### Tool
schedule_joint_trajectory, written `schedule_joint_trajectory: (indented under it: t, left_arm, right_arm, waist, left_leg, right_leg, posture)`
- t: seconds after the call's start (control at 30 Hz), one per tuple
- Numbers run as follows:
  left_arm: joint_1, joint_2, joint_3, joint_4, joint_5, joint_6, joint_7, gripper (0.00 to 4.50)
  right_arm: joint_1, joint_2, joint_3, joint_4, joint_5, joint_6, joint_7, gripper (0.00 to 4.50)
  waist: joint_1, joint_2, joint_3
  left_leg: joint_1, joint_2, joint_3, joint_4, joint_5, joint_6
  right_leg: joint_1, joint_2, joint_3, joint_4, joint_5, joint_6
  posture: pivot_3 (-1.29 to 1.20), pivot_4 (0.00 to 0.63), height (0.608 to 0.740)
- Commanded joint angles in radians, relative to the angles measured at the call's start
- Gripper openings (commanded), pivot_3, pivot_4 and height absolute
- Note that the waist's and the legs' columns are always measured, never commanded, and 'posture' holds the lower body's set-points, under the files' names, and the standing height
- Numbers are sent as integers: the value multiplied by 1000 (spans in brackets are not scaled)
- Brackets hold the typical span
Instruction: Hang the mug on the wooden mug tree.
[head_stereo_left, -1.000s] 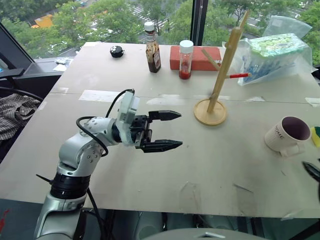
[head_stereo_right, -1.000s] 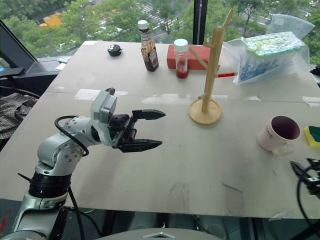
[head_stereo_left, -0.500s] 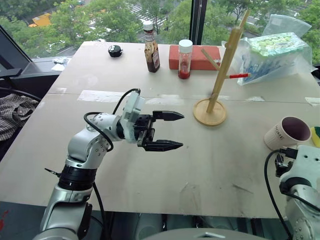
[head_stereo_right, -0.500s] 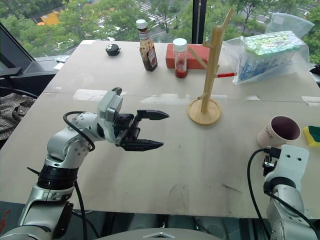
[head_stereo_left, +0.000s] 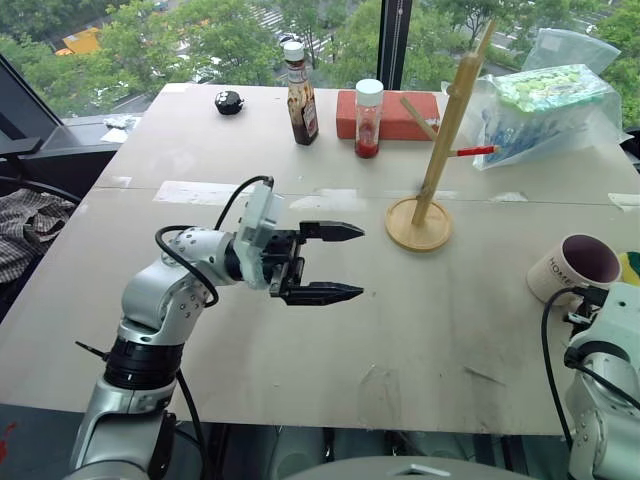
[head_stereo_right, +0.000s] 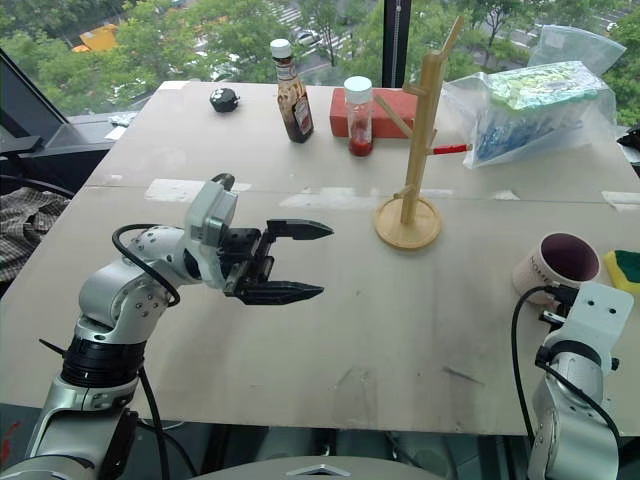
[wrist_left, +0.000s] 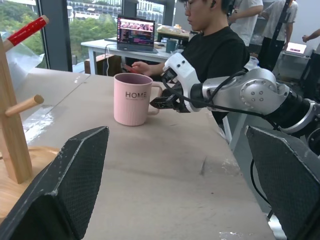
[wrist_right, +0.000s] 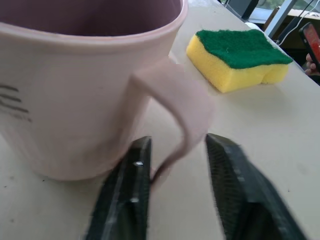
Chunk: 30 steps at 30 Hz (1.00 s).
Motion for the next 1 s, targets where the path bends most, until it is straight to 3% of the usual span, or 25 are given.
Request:
schedule_joint_trajectory:
  t: [0.03,0.2,0.33,0.53,0.7,1.0]
  left_arm:
    - [1,12,28,-45,-31,17,17,4500]
    - [10,25,36,-56,-45,40,30,4500]
    - [19,25,28,-69,-49,52,43,4500]
    - [8,15,36,-56,-86,103,73,4500]
    - [23,1,51,-71,-83,93,119,4500]
    - [151,6,157,-177,-104,69,229,4500]
  right_arm:
    - [-15,-24,-42,34,-7,-64,5,44]
    - [-6,-70,-58,53,0,-93,51,44]
    - [2,-156,-63,40,55,-154,176,44]
    - [-17,-477,-104,15,254,-282,594,44]
    - [-154,-679,-146,117,381,-275,769,44]
    - [-455,-849,19,364,443,-354,995,44]
  waist:
    - [0,0,0]
    - [1,0,0]
    - [0,0,0]
    - [-1,1,0]
    - [2,0,1]
    - [1,-1,1]
  left_leg:
    - [0,0,0,0,0,0]
    - [0,0,0,0,0,0]
    - [0,0,1,0,0,0]
    - [1,0,1,0,0,0]
    - [1,0,0,0,0,0]
    - [2,0,-1,0,0,0]
  right_leg:
    - [0,0,0,0,0,0]
    - [0,0,0,0,0,0]
    - [0,0,1,0,0,0]
    - [0,2,3,0,0,0]
    - [0,3,4,0,0,0]
    - [0,4,9,-1,0,0]
  posture:
    - [0,150,740]
    - [0,150,740]
    - [0,150,740]
    - [0,150,740]
    - [0,150,740]
    - [0,150,740]
